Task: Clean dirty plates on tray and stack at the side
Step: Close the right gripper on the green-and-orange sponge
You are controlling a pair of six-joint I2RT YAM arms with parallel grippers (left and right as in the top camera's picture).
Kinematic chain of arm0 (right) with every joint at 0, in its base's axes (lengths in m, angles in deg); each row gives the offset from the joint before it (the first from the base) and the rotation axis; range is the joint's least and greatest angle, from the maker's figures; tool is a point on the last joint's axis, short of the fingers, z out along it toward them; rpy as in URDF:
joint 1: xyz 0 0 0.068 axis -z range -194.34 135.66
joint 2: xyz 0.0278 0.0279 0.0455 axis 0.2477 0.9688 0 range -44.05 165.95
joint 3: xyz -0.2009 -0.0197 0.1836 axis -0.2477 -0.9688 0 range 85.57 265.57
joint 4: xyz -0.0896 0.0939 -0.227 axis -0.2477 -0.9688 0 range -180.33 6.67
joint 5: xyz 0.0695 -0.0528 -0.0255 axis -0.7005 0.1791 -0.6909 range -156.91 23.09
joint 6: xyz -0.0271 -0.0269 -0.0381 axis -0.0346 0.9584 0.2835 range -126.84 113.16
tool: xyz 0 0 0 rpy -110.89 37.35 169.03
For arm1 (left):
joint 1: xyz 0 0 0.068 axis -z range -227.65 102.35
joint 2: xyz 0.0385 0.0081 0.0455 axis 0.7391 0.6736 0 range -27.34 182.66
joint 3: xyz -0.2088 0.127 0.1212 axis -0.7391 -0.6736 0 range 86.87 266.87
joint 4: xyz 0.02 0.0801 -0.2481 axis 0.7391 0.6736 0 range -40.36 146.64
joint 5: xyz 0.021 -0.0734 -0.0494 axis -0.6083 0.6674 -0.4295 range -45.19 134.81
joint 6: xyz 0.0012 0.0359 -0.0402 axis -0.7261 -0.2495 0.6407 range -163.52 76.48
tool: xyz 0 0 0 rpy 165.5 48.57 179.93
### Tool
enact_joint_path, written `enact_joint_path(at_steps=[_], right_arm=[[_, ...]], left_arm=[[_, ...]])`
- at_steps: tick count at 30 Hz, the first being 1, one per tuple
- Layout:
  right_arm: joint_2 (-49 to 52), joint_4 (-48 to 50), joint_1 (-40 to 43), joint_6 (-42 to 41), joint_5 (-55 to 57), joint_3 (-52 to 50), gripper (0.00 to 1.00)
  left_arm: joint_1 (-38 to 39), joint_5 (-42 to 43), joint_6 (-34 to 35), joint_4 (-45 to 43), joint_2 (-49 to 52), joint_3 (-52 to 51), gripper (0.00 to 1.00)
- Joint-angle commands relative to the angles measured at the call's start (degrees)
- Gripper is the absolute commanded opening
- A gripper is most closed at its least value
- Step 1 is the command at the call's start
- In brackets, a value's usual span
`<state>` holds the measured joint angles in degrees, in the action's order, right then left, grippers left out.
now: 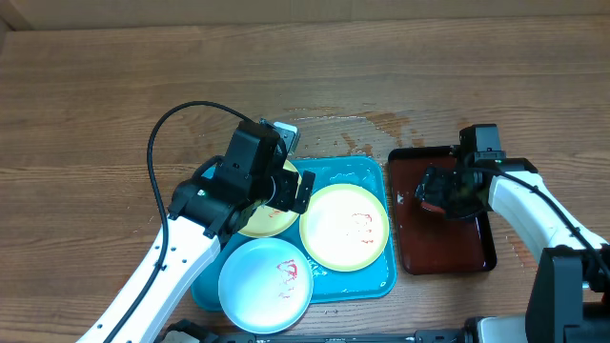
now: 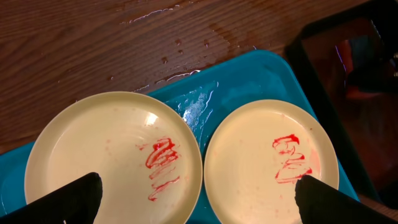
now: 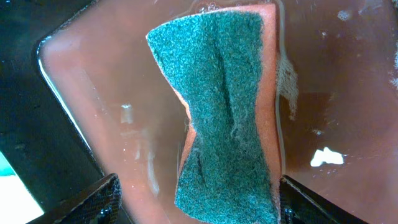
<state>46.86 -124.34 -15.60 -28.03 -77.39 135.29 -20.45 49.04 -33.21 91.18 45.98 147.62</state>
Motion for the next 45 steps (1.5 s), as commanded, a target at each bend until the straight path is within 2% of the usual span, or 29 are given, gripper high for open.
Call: enact_joint_path(at_steps=[1, 4, 5, 6, 13, 20, 21, 23, 26, 28, 29, 36, 41, 45], right_arm=[[1.46, 0.59, -0.33, 0.35, 0.57, -1.79, 0.81], [2.62, 1.79, -0.33, 0.37, 0.52, -3.39, 0.72], [2.97, 2.16, -0.33, 0.35, 0.52, -3.76, 0.63], [3.13, 2.43, -0.33, 0.35, 0.52, -4.02, 0.51], [3.23, 3.19, -0.33, 0.11, 0.55, -4.37, 0.04], [3.23, 2.34, -0.33, 0.00, 0.55, -4.37, 0.04], [3.23, 2.01, -0.33, 0.00, 0.52, -4.35, 0.06], [3.21, 0.90, -0.33, 0.46, 0.50, -4.22, 0.49], [2.93, -0.83, -0.35, 1.01, 0.50, -3.82, 0.63], [2.54, -2.36, -0.35, 1.64, 0.55, -3.10, 0.83], [2.23, -2.99, -0.35, 1.75, 0.52, -2.75, 0.89], [0.07, -4.96, -0.33, 1.73, 2.10, 0.52, 0.90], [-0.04, -5.53, -0.33, 1.88, 5.53, 4.74, 0.78], [-0.04, -3.39, -0.33, 5.95, 5.49, 7.50, 0.68]], left_arm=[[0.20, -0.15, -1.44, -0.26, 0.50, 1.29, 1.00], [0.20, -0.17, -1.55, -0.35, 0.50, 1.29, 1.00], [0.20, -0.17, -1.55, -0.42, 0.50, 1.29, 1.00], [0.20, -0.17, -1.57, -0.50, 0.50, 1.29, 1.00], [0.20, -0.15, -1.57, -0.98, 0.50, 1.29, 1.00], [0.20, -0.15, -1.55, -1.11, 0.50, 1.29, 1.00], [0.20, -0.15, -1.57, -1.11, 0.50, 1.29, 1.00], [0.20, -0.17, -1.57, -1.11, 0.50, 1.29, 1.00], [0.20, -0.17, -1.57, -1.20, 0.50, 1.29, 1.00], [0.20, -0.15, -1.57, -1.29, 0.50, 1.29, 1.00], [0.20, -0.15, -1.57, -1.33, 0.50, 1.29, 1.00], [0.20, -0.13, -1.55, -1.49, 0.50, 1.29, 1.00], [0.20, -0.15, -1.57, -1.51, 0.50, 1.29, 1.00], [0.20, -0.15, -1.57, -1.57, 0.50, 1.29, 1.00]])
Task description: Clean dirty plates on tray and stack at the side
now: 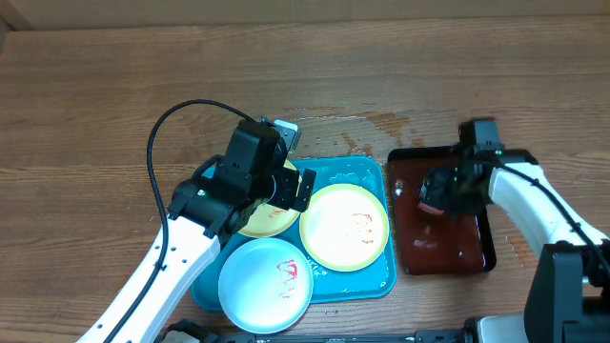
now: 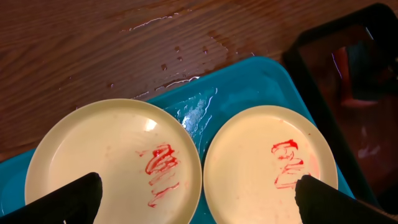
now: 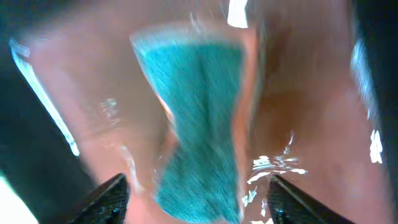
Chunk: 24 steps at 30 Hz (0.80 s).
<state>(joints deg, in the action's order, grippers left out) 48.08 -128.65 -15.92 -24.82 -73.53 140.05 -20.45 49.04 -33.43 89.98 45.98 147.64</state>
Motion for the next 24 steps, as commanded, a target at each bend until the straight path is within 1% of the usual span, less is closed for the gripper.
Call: enact_joint_path(at_steps=[1, 3, 7, 10, 11, 12, 13, 14, 15, 17, 18, 23, 24], right_arm=[[-1.27, 1.51, 0.00, 3.56, 1.62, 2.97, 0.67], [-1.22, 1.95, 0.00, 4.35, 1.64, 2.95, 0.67], [-0.61, 1.88, 0.00, 4.33, 1.62, 2.16, 0.63], [0.44, 2.43, 0.00, 4.33, 1.62, 1.16, 0.63], [0.96, 2.40, 0.00, 4.35, 1.62, 1.07, 0.61], [1.33, 2.40, 0.00, 4.35, 1.60, 1.07, 0.58], [1.60, 2.54, 0.00, 4.35, 1.60, 1.07, 0.52], [1.77, 2.69, 0.00, 4.35, 1.57, 1.07, 0.49], [1.77, 2.84, -0.02, 4.39, 1.60, 1.07, 0.50], [1.79, 2.75, 0.00, 4.31, 1.57, 1.07, 0.56], [1.81, 2.51, 0.00, 4.26, 1.57, 1.07, 0.57], [1.86, 2.23, 0.00, 2.95, 1.62, 0.94, 0.57], [1.86, 2.40, 0.00, 2.93, 1.62, 0.94, 0.55]], left_arm=[[0.20, -0.15, -1.36, -0.37, 0.50, 1.27, 1.00], [0.20, -0.15, -1.36, -0.35, 0.50, 1.27, 1.00], [0.20, -0.15, -1.33, -0.35, 0.50, 1.27, 1.00], [0.20, -0.17, -1.36, -0.39, 0.50, 1.27, 1.00], [0.20, -0.17, -1.36, -0.37, 0.50, 1.27, 1.00], [0.20, -0.15, -1.36, -0.37, 0.50, 1.27, 1.00], [0.20, -0.17, -1.36, -0.39, 0.50, 1.27, 1.00], [0.20, -0.17, -1.38, -0.42, 0.50, 1.27, 1.00], [0.20, -0.15, -1.57, -0.52, 0.50, 1.27, 1.00], [0.20, -0.17, -1.57, -0.68, 0.50, 1.27, 1.00], [0.20, -0.15, -1.57, -0.72, 0.50, 1.27, 1.00], [0.20, -0.15, -1.57, -0.72, 0.50, 1.27, 1.00], [0.20, -0.15, -1.55, -0.72, 0.50, 1.27, 1.00]])
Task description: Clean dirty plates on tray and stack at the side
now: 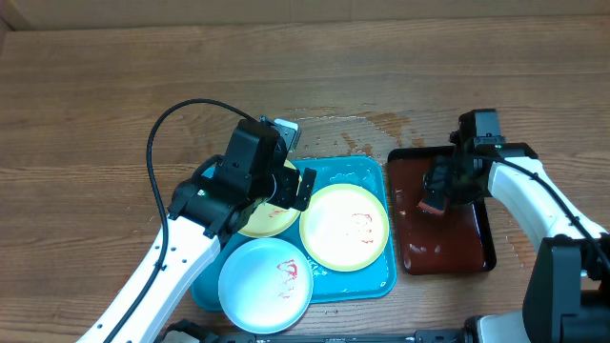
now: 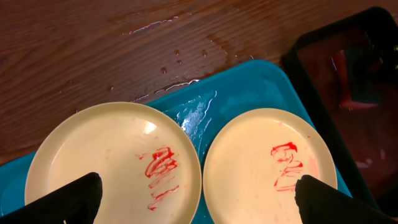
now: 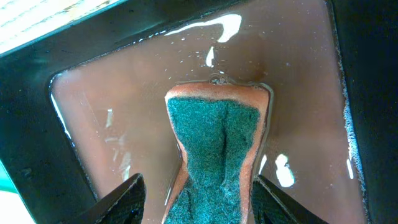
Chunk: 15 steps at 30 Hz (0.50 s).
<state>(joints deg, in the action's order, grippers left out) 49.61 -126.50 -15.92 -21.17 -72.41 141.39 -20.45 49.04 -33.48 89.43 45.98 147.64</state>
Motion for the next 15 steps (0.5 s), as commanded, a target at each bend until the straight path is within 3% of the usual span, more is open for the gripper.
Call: enact_joint_path(at_steps=[1, 3, 12, 15], right_arm=[[0.33, 0.44, 0.00, -0.87, 0.50, -0.39, 0.53], [0.35, 0.63, 0.00, -1.42, 0.55, -0.39, 0.49], [3.04, 1.33, 0.00, -3.43, 0.55, -0.48, 0.50], [4.76, 1.79, 0.00, -4.04, 0.48, -0.48, 0.41]], left_arm=[[0.20, -0.15, -1.53, -0.15, 0.50, 1.27, 1.00], [0.20, -0.15, -1.53, -0.15, 0.50, 1.27, 1.00], [0.20, -0.17, -1.53, -0.17, 0.50, 1.25, 1.00], [0.20, -0.15, -1.53, -0.15, 0.50, 1.25, 1.00]])
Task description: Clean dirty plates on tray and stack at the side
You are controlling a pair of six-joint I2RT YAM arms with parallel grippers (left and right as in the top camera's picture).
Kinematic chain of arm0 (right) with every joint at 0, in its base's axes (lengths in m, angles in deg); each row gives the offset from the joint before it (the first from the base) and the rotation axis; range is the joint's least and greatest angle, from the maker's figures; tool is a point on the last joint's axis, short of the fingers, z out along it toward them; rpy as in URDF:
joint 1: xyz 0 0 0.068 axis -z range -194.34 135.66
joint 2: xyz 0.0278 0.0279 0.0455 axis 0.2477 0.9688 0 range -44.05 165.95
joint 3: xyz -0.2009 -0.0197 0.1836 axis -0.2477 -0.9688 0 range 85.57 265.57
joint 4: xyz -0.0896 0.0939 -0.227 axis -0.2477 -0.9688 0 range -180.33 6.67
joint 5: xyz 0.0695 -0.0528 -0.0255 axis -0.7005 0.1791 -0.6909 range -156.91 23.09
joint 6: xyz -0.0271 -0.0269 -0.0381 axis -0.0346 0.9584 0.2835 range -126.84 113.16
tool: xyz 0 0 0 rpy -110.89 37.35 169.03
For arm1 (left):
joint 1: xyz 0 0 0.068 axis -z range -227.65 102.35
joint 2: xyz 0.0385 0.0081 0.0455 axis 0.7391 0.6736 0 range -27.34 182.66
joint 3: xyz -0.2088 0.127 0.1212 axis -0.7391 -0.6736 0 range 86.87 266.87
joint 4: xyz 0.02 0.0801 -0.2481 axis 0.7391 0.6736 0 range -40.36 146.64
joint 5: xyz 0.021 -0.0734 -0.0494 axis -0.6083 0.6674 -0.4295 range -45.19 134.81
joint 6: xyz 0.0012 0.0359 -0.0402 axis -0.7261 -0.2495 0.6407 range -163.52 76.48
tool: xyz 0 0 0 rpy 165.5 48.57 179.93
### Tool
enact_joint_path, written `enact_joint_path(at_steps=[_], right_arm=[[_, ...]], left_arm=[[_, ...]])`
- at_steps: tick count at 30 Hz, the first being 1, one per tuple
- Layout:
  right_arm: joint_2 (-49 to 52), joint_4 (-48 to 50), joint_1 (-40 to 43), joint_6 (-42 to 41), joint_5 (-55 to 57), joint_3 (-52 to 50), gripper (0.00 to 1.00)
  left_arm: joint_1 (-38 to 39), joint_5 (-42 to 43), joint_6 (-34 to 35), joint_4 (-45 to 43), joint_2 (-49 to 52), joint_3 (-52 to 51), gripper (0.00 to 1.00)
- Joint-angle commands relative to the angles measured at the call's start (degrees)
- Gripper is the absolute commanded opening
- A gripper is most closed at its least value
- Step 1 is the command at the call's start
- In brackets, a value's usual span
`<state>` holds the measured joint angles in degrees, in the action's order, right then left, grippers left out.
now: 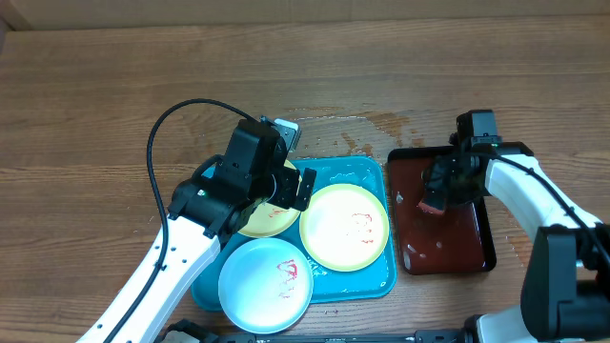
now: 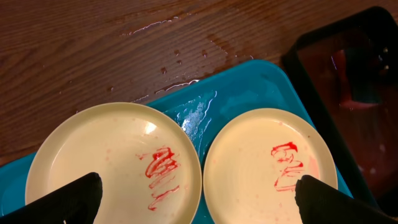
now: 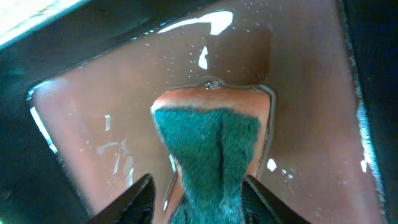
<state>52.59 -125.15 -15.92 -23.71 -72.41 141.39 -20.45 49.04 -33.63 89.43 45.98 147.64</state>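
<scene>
A blue tray (image 1: 355,173) holds three plates smeared with red. The left yellow plate (image 2: 112,162) and the right yellow plate (image 2: 267,162) lie side by side, and a white plate (image 1: 266,283) sits at the front. My left gripper (image 2: 199,200) hovers open above the two yellow plates, touching neither. My right gripper (image 3: 202,202) is shut on a green and orange sponge (image 3: 211,146), pinching it at the waist. The sponge's far end dips into the water of the dark tray (image 1: 448,255).
Spilled water glistens on the wooden table (image 1: 381,122) behind the two trays. The dark tray stands right of the blue tray, almost touching it. A black cable (image 1: 157,143) loops over the table left of my left arm.
My right gripper has shifted slightly with the sponge, which still touches the water with its end. My left gripper and the plates have not moved.
At first my right gripper held the pinched sponge low in the dark tray's water. Then the sponge was blurred in motion there. After that it stood higher, only its end in the water, as now. My left gripper stayed open over the yellow plates throughout.
</scene>
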Motion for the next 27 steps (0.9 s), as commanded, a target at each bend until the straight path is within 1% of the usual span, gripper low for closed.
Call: enact_joint_path(at_steps=[1, 3, 5, 7, 8, 11, 13, 14, 15, 16, 17, 18, 20, 21, 22, 23, 24, 26, 27], right_arm=[[2.23, 0.61, 0.00, -1.92, 0.55, -0.48, 0.39], [2.51, 1.01, 0.00, -2.27, 0.55, -0.48, 0.34], [2.49, 1.36, 0.00, -2.56, 0.55, -0.46, 0.23], [2.49, 1.44, 0.00, -2.91, 0.52, -0.46, 0.08], [2.49, 1.42, 0.00, -2.91, 0.52, -0.46, 0.04], [2.49, 1.20, 0.00, -2.89, 0.55, -0.46, 0.04], [2.38, 0.74, 0.00, -2.86, 0.55, -0.46, 0.04], [2.23, 0.24, 0.00, -2.89, 0.55, -0.46, 0.04], [1.77, -0.55, 0.00, -2.89, 0.57, -0.39, 0.04], [1.27, -1.25, -0.02, -2.89, 0.74, -0.24, 0.04], [0.22, -2.40, -0.02, -2.86, 0.79, 0.11, 0.04], [-0.94, -3.48, -0.02, -2.73, 0.79, 0.50, 0.04], [-3.93, -6.03, 0.00, -2.16, 0.79, 1.70, 0.04], [-5.57, -7.63, 0.00, -2.16, 1.05, 2.51, 0.04], [-7.56, -9.62, 0.00, -2.21, 1.38, 3.54, 0.04], [-9.18, -11.30, -0.02, -2.19, 1.42, 4.33, 0.04], [-10.71, -12.87, -0.02, -1.86, 1.57, 4.90, 0.04], [-13.20, -15.85, -0.02, -0.17, 1.60, 5.33, 0.04], [-14.01, -17.79, 0.00, 0.17, 1.62, 5.33, 0.04]], left_arm=[[0.20, -0.15, -1.38, -0.13, 0.50, 1.25, 1.00], [0.20, -0.17, -1.38, -0.11, 0.50, 1.25, 1.00], [0.20, -0.15, -1.38, -0.11, 0.50, 1.25, 1.00], [0.20, -0.17, -1.36, -0.13, 0.50, 1.25, 0.99], [0.20, -0.15, -1.33, -0.13, 0.50, 1.25, 0.96], [0.20, -0.13, -1.33, 0.07, 0.50, 1.25, 0.95], [0.20, -0.09, -1.31, 0.72, 0.50, 1.25, 0.86], [0.20, -0.13, -1.33, 0.87, 0.50, 1.25, 0.75], [0.20, -0.15, -1.33, 1.16, 0.50, 1.25, 0.69], [0.20, -0.13, -1.33, 1.53, 0.50, 1.25, 0.71], [0.20, -0.13, -1.31, 1.79, 0.50, 1.25, 0.81], [0.20, -0.13, -1.33, 1.77, 0.50, 1.25, 0.81], [0.20, -0.11, -1.33, 1.95, 0.50, 1.25, 0.73], [0.20, -0.11, -1.31, 2.03, 0.50, 1.25, 0.64], [0.20, -0.13, -1.31, 2.23, 0.50, 1.25, 0.48], [0.20, -0.13, -1.31, 2.40, 0.50, 1.25, 0.35], [0.20, -0.13, -1.33, 2.40, 0.50, 1.25, 0.20], [0.20, -0.13, -1.31, 2.36, 0.50, 1.25, 0.04], [0.20, -0.15, -1.33, 2.36, 0.50, 1.25, 0.04]])
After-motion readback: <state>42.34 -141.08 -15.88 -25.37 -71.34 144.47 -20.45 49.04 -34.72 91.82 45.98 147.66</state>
